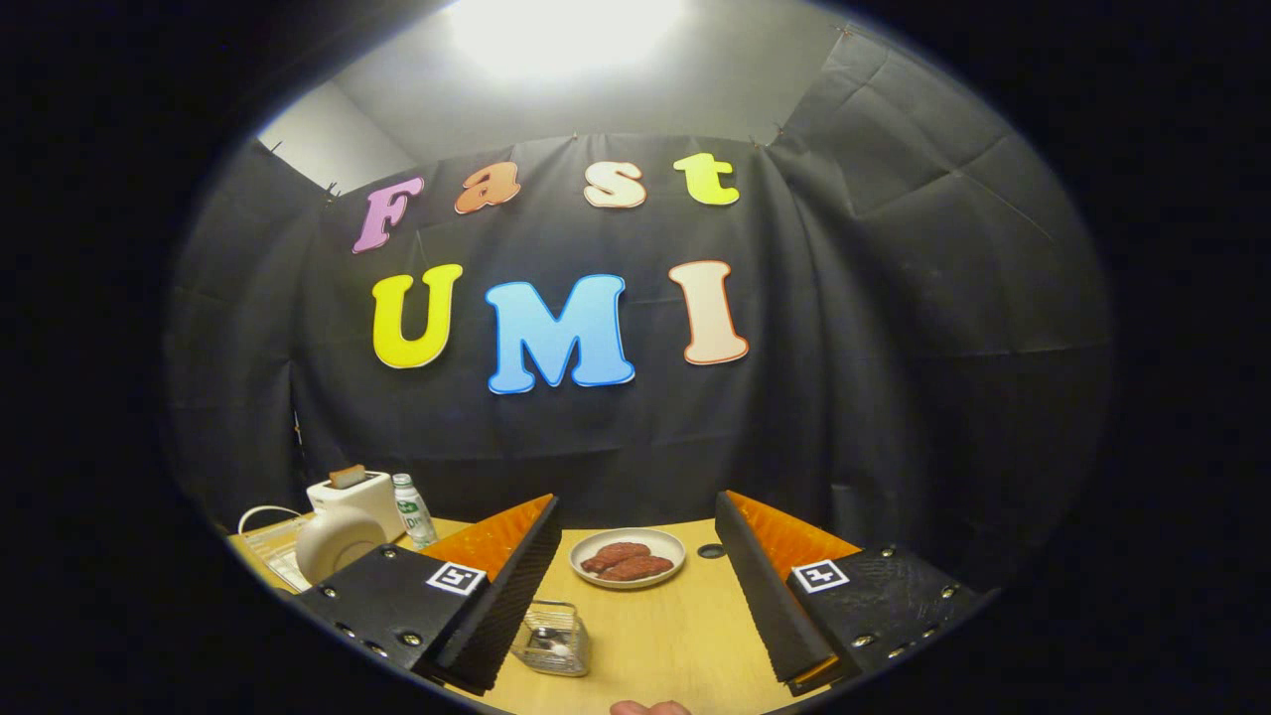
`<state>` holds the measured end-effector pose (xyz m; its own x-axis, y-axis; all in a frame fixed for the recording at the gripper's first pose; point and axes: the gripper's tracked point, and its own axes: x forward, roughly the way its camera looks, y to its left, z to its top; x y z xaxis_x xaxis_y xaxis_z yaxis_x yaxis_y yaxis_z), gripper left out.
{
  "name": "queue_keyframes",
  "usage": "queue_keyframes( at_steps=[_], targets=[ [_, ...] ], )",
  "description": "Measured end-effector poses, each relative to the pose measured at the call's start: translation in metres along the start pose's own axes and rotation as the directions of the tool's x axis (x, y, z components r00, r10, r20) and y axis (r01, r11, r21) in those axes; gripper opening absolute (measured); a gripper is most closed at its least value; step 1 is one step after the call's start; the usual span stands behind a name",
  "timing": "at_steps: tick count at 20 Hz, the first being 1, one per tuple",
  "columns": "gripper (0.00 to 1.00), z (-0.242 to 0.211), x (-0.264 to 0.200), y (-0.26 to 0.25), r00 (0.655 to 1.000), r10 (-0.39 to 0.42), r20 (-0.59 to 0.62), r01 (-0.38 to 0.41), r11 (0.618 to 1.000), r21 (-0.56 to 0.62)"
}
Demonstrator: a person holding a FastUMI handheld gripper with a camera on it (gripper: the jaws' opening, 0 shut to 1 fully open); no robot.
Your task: Take the plate from the dish rack, then take the spoon from the basket and place it into the plate.
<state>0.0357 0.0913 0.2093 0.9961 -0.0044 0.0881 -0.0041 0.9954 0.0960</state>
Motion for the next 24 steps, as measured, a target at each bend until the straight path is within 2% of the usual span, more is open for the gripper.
queue_keyframes(
  at_steps=[8,13,18,20,21,24],
  targets=[
    [0.96,0.03,0.003,0.116,0.988,0.135,-0.068,-0.134,0.991,0.016],
    [0.97,0.018,0.011,0.181,0.964,0.218,-0.154,-0.22,0.975,-0.001],
    [0.97,0.006,0.022,0.217,0.94,0.249,-0.234,-0.25,0.968,0.023],
    [0.96,-0.012,0.029,0.23,0.914,0.241,-0.326,-0.245,0.969,0.031],
    [0.96,-0.027,0.03,0.236,0.889,0.237,-0.392,-0.244,0.969,0.033],
    [0.97,-0.061,0.035,0.263,0.782,0.257,-0.568,-0.271,0.961,0.061]
  ],
)
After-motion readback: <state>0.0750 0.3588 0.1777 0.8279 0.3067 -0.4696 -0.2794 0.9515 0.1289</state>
